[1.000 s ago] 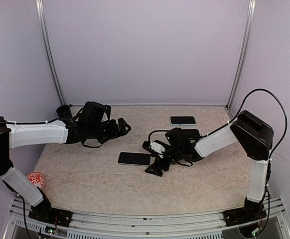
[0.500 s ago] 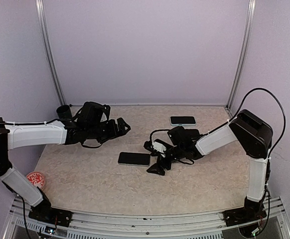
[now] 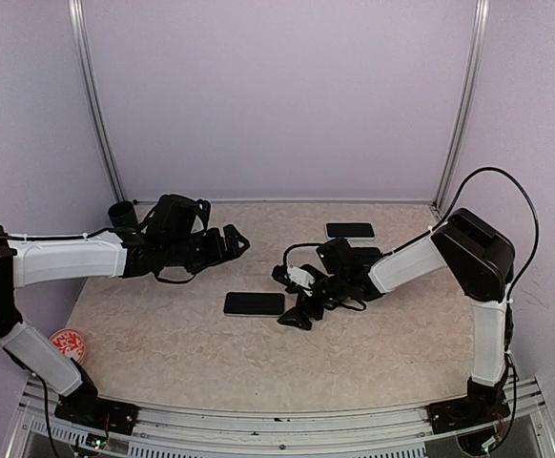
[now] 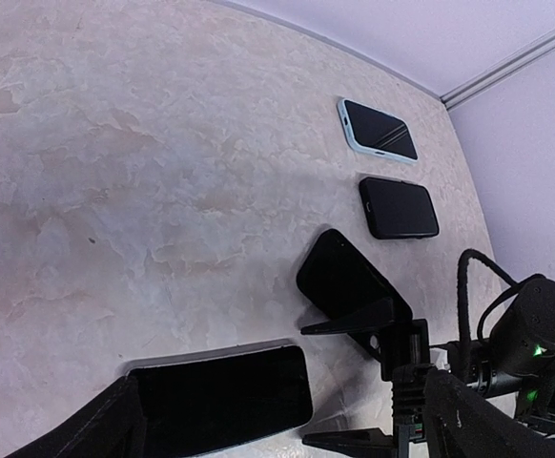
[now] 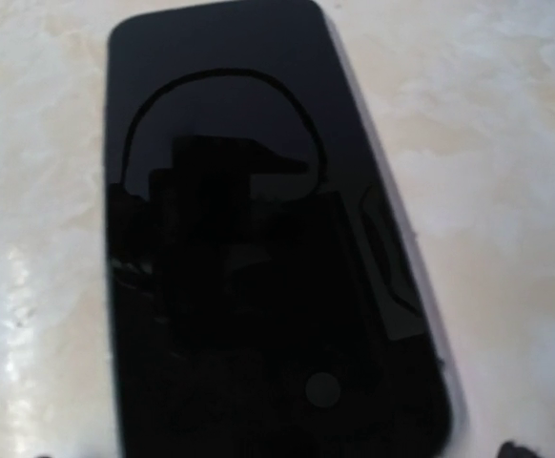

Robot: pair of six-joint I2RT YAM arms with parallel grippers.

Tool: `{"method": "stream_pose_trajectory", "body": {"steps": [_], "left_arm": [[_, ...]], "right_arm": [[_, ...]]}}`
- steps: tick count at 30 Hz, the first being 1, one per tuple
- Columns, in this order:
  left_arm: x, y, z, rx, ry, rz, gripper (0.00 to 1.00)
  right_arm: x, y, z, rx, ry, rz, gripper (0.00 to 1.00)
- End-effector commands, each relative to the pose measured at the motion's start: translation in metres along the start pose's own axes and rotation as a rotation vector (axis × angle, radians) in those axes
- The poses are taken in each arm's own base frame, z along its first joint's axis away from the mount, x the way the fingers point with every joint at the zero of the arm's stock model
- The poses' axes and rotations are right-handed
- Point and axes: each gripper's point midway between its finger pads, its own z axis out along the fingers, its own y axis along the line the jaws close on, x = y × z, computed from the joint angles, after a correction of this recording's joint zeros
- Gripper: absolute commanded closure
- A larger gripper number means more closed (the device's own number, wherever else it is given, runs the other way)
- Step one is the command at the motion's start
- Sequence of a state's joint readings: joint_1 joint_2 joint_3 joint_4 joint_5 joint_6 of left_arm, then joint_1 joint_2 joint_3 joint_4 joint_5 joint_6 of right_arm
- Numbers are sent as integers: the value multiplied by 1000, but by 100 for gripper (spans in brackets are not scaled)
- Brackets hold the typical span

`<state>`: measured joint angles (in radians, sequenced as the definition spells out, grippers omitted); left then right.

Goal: Put the phone into the phone case
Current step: Pick up the phone at the center of the board.

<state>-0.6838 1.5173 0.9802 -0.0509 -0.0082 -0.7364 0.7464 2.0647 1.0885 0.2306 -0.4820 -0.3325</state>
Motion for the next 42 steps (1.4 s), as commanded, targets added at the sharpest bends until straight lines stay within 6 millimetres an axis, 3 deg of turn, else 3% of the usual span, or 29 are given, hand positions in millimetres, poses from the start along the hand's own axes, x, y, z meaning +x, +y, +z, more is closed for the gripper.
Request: {"method": "stream_pose_trajectory", "body": {"steps": [1,16,23,36,42], "left_arm": [[-6,-1,-4,17,-25,-4,1],[-9,-1,-7,17,-31,-4,1],[-12,0,-9,16,-36,-9,1],[-15,15,-14,-7,-50,-33,1],[-15,22,-16,-14,-58,-41,1]], "right_arm": [[19,-13,-3,28,46,58,0],[14,6,13,-164,34,44,0],[24,10,22,-173,69,33,1],[41,22,32,-176,126,11,16],[41,28,31,-203,116,22,29]]}}
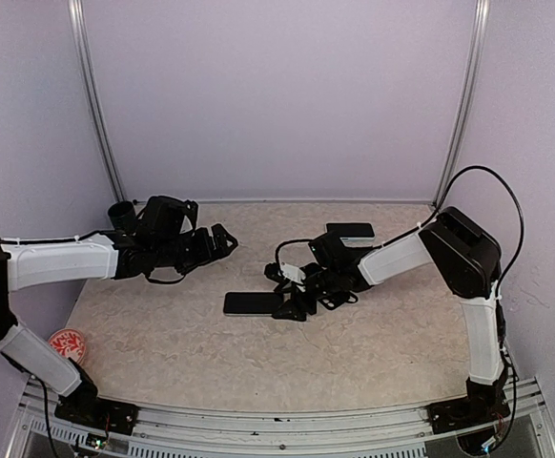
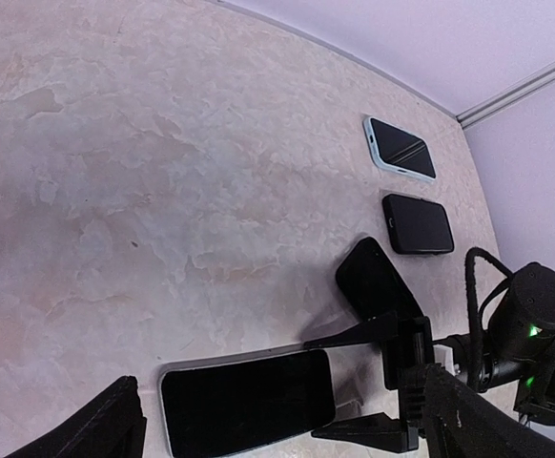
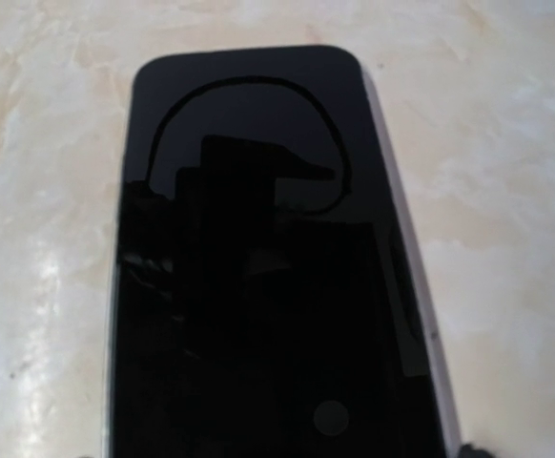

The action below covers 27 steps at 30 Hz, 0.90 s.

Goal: Put the phone into the phone case
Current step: Pick up the phone at the center of the board.

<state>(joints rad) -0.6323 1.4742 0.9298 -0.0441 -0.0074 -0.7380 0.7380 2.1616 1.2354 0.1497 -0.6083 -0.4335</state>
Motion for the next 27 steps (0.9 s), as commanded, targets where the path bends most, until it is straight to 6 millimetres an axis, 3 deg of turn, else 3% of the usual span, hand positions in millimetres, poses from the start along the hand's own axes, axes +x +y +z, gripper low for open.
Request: {"method": "stream_pose_trajectory", "body": {"steps": [1,6,8,14,20,27], "left_arm": [[-7,0,-8,17,-29,-13,1],[-2,3,-7,32,-10,-27,1],[0,5,-7,29,-5,-30,1],[6,13,-4,19,15,-41,1],[5,10,-3,47,6,-48,1],[14,8,3,82,36,-59,1]], "right_arm": [[50,31,13,-94,134,112,32],[41,32,10,-101,113,104,46],[37,31,7,-93,103,98,47],[3,26,-9,-29,22,49,56],[-31,22,-31,39,-59,4,60],[-56,20,-50,97,-124,-30,60]]}}
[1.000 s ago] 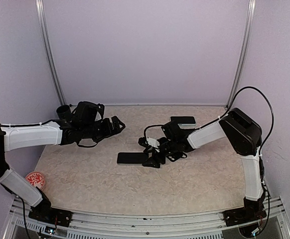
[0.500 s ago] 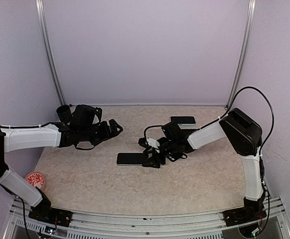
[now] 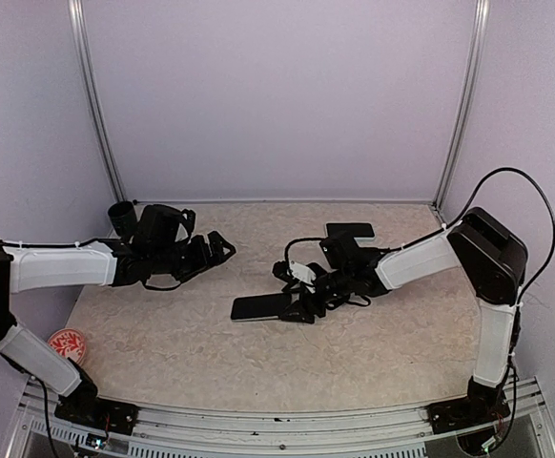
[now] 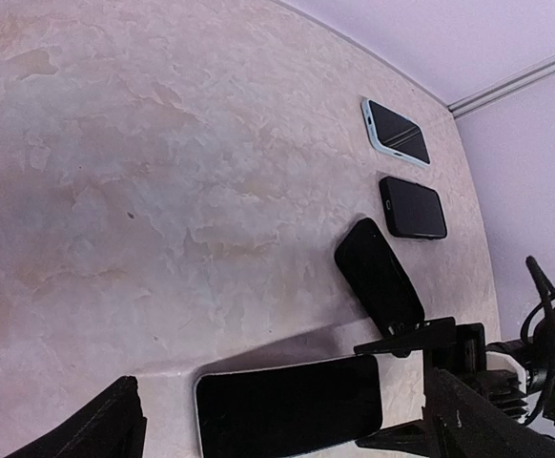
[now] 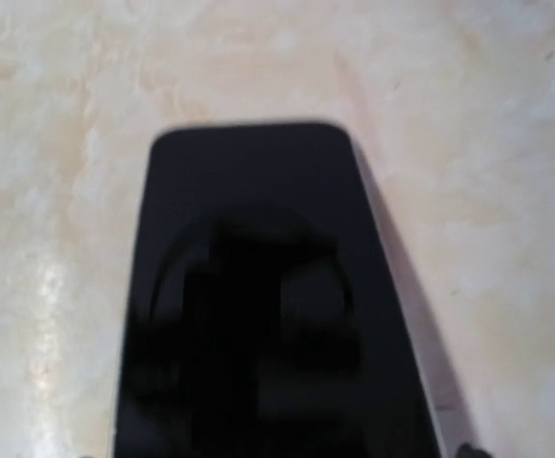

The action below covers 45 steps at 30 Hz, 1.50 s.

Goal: Put the phone into the phone case
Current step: Pick up the phone at the center of the board, then place the phone at the center of the board.

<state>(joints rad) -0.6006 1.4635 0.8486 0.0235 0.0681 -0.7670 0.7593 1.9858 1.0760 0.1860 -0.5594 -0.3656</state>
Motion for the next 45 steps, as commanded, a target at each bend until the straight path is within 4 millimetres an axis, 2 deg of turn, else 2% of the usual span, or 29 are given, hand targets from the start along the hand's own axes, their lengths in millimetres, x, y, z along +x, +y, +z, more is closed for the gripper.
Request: {"method": "stream_pose_trajectory", "body": {"steps": [1,12,19,26,34,38,40,45], "left_arm": [[1,-6,2,53,5,-14,1],[16,-3,6,82,42,-33,1],[15,-4,2,88,37,-34,1],[13,-5,1,83,30,-25,1],[10,-5,2,80,26,-18,1],[10,-5,1,79,25,-15,1],[10,-5,0,77,26,-14,1],[8,-4,-2,71,18,-11,1]], "right_arm": [[-43,-3,-18,57,-115,-56,61],[-51,-1,-26,70,-138,-62,65],[-21,5,-7,3,-55,14,63],[14,17,0,-27,21,85,63],[40,25,8,-28,90,107,60],[44,28,12,-29,107,97,59],[43,27,12,-28,106,91,56],[40,26,14,-38,124,78,40]]}}
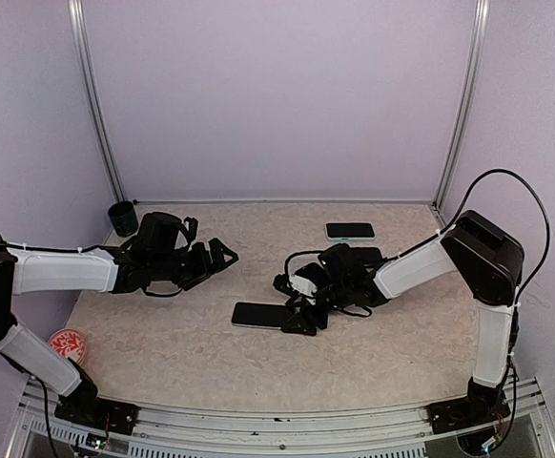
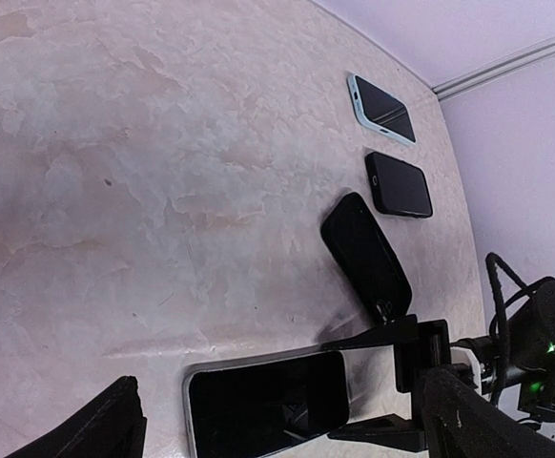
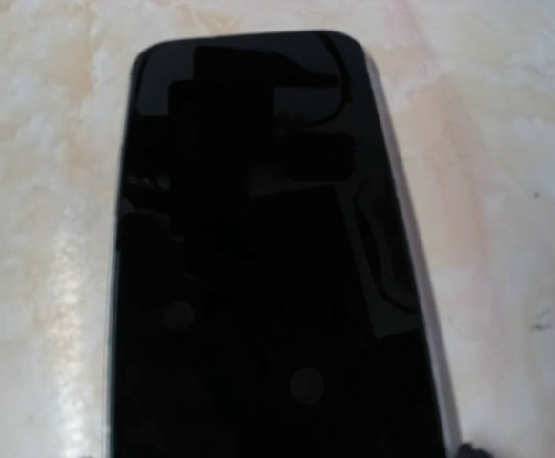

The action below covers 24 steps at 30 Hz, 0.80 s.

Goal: Put the phone into the phone case
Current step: Place the phone at the center of the board.

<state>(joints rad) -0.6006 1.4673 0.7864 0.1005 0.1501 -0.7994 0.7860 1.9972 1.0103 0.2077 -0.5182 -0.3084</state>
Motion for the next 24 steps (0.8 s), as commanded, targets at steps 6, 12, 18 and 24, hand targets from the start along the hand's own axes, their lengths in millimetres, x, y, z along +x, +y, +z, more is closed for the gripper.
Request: {"method": "stream_pose_trajectory", "body": {"steps": [6,12,18,24], "left_arm": [[-13,-5,-6,5,-36,22,1],[-15,-7,-8,3,-41,23,1],[-17,-7,-10,0,-46,25,1],[-19,-7,-12,-3,-53,25,1]], "right_arm": [[9,8,16,-48,90,-15,22],[10,9,28,-62,115,-25,14],[4,8,33,-61,105,-43,5],[10,9,40,-78,125,-34,10]]}}
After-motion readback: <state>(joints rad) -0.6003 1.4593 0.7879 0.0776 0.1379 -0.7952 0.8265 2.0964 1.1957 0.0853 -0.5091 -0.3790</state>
